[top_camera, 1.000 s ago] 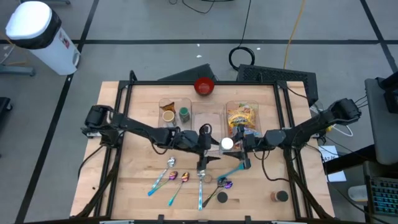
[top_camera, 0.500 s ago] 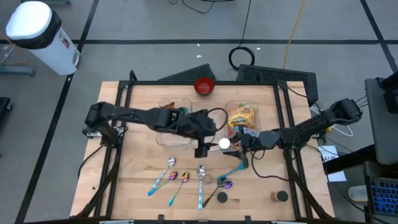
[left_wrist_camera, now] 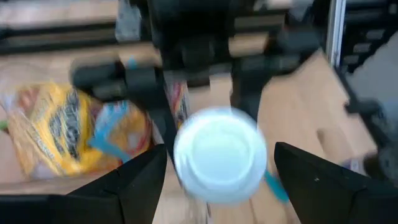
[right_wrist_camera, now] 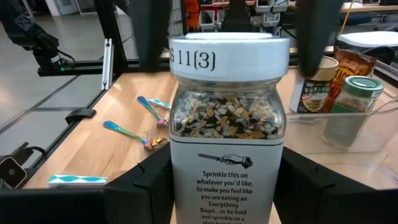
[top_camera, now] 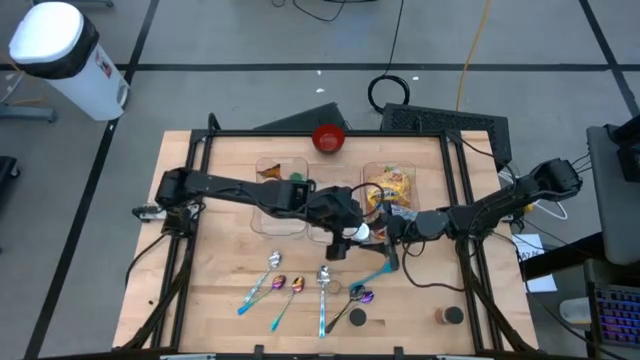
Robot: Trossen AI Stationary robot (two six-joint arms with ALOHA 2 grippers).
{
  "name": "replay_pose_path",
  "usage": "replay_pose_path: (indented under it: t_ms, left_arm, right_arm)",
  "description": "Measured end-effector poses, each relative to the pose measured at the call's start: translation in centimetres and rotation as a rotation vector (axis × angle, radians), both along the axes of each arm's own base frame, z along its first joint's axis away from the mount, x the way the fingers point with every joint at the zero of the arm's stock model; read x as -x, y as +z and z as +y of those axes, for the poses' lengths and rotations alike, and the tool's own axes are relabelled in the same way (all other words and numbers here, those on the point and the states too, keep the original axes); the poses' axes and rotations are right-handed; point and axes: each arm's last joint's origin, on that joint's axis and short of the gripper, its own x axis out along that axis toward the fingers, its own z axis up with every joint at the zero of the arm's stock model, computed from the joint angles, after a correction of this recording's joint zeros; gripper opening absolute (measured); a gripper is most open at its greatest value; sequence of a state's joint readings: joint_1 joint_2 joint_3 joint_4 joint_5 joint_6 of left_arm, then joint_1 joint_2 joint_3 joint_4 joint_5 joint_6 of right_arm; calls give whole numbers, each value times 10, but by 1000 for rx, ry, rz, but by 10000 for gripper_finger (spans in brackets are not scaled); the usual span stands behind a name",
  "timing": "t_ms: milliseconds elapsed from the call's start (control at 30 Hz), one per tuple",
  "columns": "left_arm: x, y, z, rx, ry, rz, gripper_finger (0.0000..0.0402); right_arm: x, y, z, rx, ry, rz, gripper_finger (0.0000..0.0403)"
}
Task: Pick & Place Food Item
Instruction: Put the white seasoning bottle into the left transparent bin
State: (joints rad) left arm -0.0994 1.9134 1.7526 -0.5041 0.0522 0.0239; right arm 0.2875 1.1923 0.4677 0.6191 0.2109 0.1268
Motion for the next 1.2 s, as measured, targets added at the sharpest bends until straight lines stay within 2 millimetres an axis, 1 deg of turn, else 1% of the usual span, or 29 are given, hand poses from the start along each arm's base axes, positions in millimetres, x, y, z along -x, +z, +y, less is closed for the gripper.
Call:
replay_pose_path:
  t_ms: [33, 167, 333, 433, 533, 567, 600, 667, 733, 767, 833, 900, 1033, 1133, 1200]
  left_arm:
    - [-2, -3, 0, -2, 1, 4, 301]
    - [-4, -3, 3, 2, 17, -10, 277]
    - [-5, -2, 6, 12, 27, -20, 208]
    - [-5, -2, 5, 10, 28, -23, 208]
    - [1, 6, 3, -3, 12, -32, 208]
    - [5, 12, 3, -2, 11, -42, 208]
    - [10, 19, 1, -10, 8, -51, 208]
    - [24, 39, -3, -37, 14, -95, 208]
    - [40, 61, -6, -79, 56, -142, 208]
    - [49, 70, -7, -98, 79, -149, 208]
    - [65, 77, -8, -137, 136, -125, 208]
    - [77, 78, -9, -158, 189, -87, 208]
    - [98, 65, -8, -180, 289, -29, 208]
    - [116, 47, -3, -161, 362, -13, 208]
    - [128, 31, 3, -149, 423, -3, 208]
  right_arm:
    - [0, 0, 0, 0, 0, 1, 191]
    - [0, -1, 0, 3, 0, 11, 191]
    - [0, -1, 0, 3, -2, 10, 191]
    - [0, -1, 0, 10, -1, 8, 191]
    - [0, 1, 0, -5, -7, -5, 197]
    - [0, 2, 0, -31, -8, -14, 213]
    - [0, 3, 0, -67, -4, -17, 239]
    - [0, 3, 1, -118, 18, -2, 297]
    - [2, 4, 2, -144, 45, 2, 349]
    - [3, 7, 2, -153, 53, -21, 369]
    - [6, 15, 1, -163, 64, -59, 388]
    - [9, 20, 0, -147, 69, -84, 382]
    - [16, 29, -2, -139, 75, -111, 370]
    - [21, 29, -3, -135, 72, -83, 368]
    - [23, 30, -4, -133, 71, -77, 369]
